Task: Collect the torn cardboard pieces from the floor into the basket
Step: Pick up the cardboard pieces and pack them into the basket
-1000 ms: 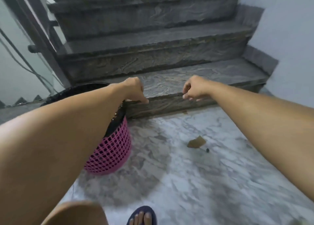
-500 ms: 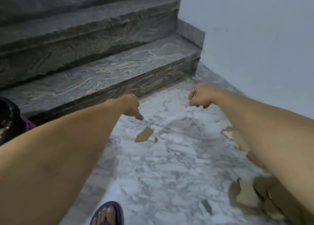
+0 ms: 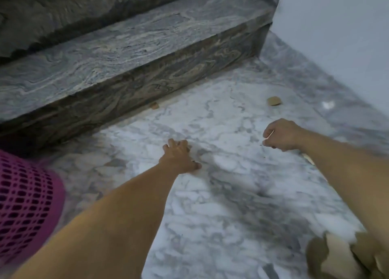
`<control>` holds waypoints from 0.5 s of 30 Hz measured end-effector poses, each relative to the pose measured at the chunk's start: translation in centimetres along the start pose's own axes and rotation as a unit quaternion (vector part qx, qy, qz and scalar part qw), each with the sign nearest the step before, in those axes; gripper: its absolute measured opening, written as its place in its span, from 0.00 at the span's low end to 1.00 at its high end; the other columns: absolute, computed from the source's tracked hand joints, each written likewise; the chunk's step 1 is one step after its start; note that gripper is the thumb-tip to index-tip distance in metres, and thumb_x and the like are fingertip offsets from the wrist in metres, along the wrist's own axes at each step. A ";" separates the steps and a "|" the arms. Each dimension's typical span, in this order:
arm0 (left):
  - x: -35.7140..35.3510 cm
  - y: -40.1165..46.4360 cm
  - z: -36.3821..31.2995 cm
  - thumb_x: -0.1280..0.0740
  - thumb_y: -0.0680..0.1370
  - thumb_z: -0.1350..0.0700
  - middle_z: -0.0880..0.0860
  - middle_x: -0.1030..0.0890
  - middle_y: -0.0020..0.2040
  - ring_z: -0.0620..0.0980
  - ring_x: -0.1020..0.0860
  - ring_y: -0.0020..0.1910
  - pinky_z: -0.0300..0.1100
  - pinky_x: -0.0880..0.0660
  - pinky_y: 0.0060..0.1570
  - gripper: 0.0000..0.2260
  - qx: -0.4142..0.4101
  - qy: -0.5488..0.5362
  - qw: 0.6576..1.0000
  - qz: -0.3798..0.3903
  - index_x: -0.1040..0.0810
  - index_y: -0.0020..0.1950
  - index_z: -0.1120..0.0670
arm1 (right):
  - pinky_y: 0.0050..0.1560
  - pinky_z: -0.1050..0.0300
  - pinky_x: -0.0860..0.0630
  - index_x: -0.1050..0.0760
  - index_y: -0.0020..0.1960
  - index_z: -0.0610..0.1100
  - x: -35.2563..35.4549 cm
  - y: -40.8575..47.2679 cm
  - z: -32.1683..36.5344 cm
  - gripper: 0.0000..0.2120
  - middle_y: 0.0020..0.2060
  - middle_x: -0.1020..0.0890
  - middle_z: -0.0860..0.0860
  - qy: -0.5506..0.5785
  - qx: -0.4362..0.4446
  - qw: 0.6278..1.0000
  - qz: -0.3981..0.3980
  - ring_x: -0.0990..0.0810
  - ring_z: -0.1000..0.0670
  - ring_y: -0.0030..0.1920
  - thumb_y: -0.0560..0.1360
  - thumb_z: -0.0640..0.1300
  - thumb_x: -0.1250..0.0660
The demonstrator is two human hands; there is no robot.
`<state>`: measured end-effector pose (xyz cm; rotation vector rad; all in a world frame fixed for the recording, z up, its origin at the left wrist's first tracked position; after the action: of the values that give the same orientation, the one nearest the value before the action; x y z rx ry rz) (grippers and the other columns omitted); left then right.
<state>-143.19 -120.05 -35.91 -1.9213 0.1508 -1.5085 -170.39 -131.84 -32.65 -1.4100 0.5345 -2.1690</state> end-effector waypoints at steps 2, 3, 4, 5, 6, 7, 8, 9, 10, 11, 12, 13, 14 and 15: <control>-0.4 0.7 0.2 0.26 0.65 0.35 0.55 0.40 0.67 0.58 0.40 0.68 0.57 0.28 0.60 0.38 0.028 -0.005 0.999 -0.033 0.39 0.68 0.45 | 0.38 0.56 0.21 0.21 0.53 0.41 -0.7 1.1 -0.2 0.10 0.37 0.21 0.49 -0.001 0.000 1.000 -0.003 0.21 0.45 0.37 0.74 0.44 0.27; -0.6 1.0 0.1 0.25 0.65 0.37 0.54 0.41 0.66 0.57 0.40 0.67 0.56 0.28 0.59 0.37 0.032 -0.004 0.998 -0.046 0.39 0.67 0.45 | 0.35 0.59 0.23 0.21 0.53 0.42 -0.9 1.6 -0.2 0.10 0.38 0.21 0.49 -0.001 0.002 1.000 -0.007 0.23 0.47 0.34 0.74 0.44 0.27; -0.7 1.4 -0.1 0.24 0.65 0.40 0.54 0.41 0.65 0.57 0.40 0.66 0.55 0.26 0.58 0.35 0.030 -0.018 0.998 -0.055 0.38 0.65 0.45 | 0.33 0.60 0.26 0.20 0.54 0.42 -1.0 2.1 -0.3 0.11 0.39 0.21 0.49 -0.002 0.006 1.000 -0.010 0.24 0.49 0.33 0.73 0.44 0.27; -0.8 1.6 -0.3 0.23 0.65 0.43 0.54 0.40 0.64 0.56 0.39 0.64 0.53 0.25 0.56 0.33 0.024 -0.042 0.997 -0.056 0.36 0.64 0.46 | 0.32 0.61 0.27 0.20 0.54 0.42 -1.0 2.4 -0.2 0.11 0.42 0.21 0.48 -0.005 0.010 1.000 -0.013 0.24 0.50 0.33 0.73 0.44 0.27; -0.9 2.0 -0.5 0.22 0.66 0.48 0.53 0.39 0.62 0.54 0.39 0.61 0.51 0.23 0.54 0.30 0.017 -0.071 0.996 -0.052 0.34 0.62 0.46 | 0.34 0.61 0.26 0.20 0.55 0.42 -0.9 2.7 -0.2 0.12 0.44 0.21 0.48 -0.006 0.014 1.000 -0.017 0.23 0.49 0.35 0.73 0.44 0.27; -0.9 2.2 -0.7 0.22 0.66 0.52 0.52 0.38 0.60 0.53 0.39 0.59 0.50 0.22 0.52 0.28 0.011 -0.098 0.994 -0.047 0.32 0.60 0.47 | 0.36 0.60 0.25 0.20 0.56 0.42 -0.7 3.0 -0.1 0.12 0.45 0.21 0.48 -0.001 0.016 1.000 -0.021 0.23 0.47 0.38 0.74 0.44 0.27; -0.9 2.3 -0.7 0.22 0.66 0.56 0.51 0.37 0.59 0.52 0.38 0.58 0.49 0.22 0.50 0.26 0.004 -0.120 0.992 -0.046 0.30 0.58 0.47 | 0.41 0.58 0.23 0.21 0.56 0.41 -0.5 3.3 0.0 0.12 0.46 0.21 0.48 0.009 0.018 0.999 -0.026 0.22 0.46 0.41 0.74 0.44 0.27; -0.8 2.6 -0.7 0.23 0.66 0.59 0.51 0.35 0.58 0.52 0.36 0.57 0.48 0.21 0.49 0.23 -0.004 -0.134 0.990 -0.050 0.28 0.56 0.48 | 0.45 0.56 0.22 0.21 0.56 0.41 -0.3 3.6 0.1 0.12 0.46 0.22 0.47 0.019 0.020 0.999 -0.031 0.22 0.45 0.43 0.74 0.43 0.27; -0.6 2.7 -0.8 0.23 0.66 0.60 0.51 0.33 0.58 0.52 0.33 0.56 0.48 0.21 0.50 0.21 -0.016 -0.138 0.989 -0.059 0.27 0.54 0.49 | 0.48 0.55 0.22 0.21 0.56 0.40 -0.1 3.9 0.3 0.12 0.46 0.22 0.47 0.023 0.024 0.999 -0.035 0.23 0.45 0.45 0.74 0.43 0.28; -0.3 2.8 -0.9 0.23 0.66 0.58 0.51 0.30 0.57 0.53 0.29 0.55 0.47 0.22 0.50 0.19 -0.026 -0.127 0.989 -0.071 0.26 0.53 0.49 | 0.49 0.54 0.23 0.21 0.56 0.40 0.2 4.2 0.5 0.12 0.46 0.22 0.47 0.026 0.028 0.998 -0.040 0.23 0.46 0.46 0.74 0.43 0.28; -0.1 3.0 -0.9 0.23 0.66 0.56 0.51 0.28 0.56 0.54 0.25 0.53 0.47 0.22 0.51 0.18 -0.035 -0.117 0.990 -0.075 0.25 0.51 0.49 | 0.50 0.54 0.23 0.21 0.56 0.40 0.4 4.5 0.7 0.12 0.46 0.21 0.47 0.030 0.032 0.998 -0.044 0.23 0.46 0.46 0.74 0.43 0.28; -0.1 3.2 -0.9 0.23 0.66 0.56 0.51 0.26 0.54 0.53 0.23 0.50 0.45 0.22 0.49 0.15 -0.039 -0.121 0.989 -0.072 0.24 0.49 0.50 | 0.50 0.53 0.22 0.21 0.55 0.40 0.6 4.8 1.0 0.12 0.45 0.21 0.47 0.033 0.033 0.998 -0.046 0.23 0.46 0.46 0.74 0.43 0.28; -0.2 3.4 -0.9 0.24 0.67 0.59 0.51 0.23 0.52 0.50 0.20 0.46 0.44 0.21 0.45 0.12 -0.038 -0.145 0.987 -0.060 0.23 0.45 0.51 | 0.49 0.52 0.22 0.21 0.54 0.40 0.7 5.0 1.1 0.11 0.43 0.21 0.47 0.038 0.031 0.998 -0.048 0.22 0.45 0.44 0.74 0.43 0.28; -0.5 3.7 -0.7 0.25 0.68 0.62 0.50 0.21 0.49 0.47 0.18 0.42 0.42 0.21 0.40 0.10 -0.039 -0.166 0.984 -0.046 0.23 0.41 0.52 | 0.47 0.51 0.21 0.22 0.53 0.41 0.9 5.3 1.2 0.10 0.39 0.21 0.48 0.045 0.027 0.997 -0.051 0.22 0.44 0.42 0.74 0.43 0.27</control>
<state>-142.80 -122.92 -38.35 -2.2384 -0.0291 -1.2323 -168.58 -136.65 -34.51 -1.3437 0.4403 -2.3190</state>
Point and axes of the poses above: each hand's wrist, its own y-axis towards the middle knuckle, its own x-axis out of the back of the hand, z = x × y, the point moved 5 cm from there along y, towards the middle knuckle
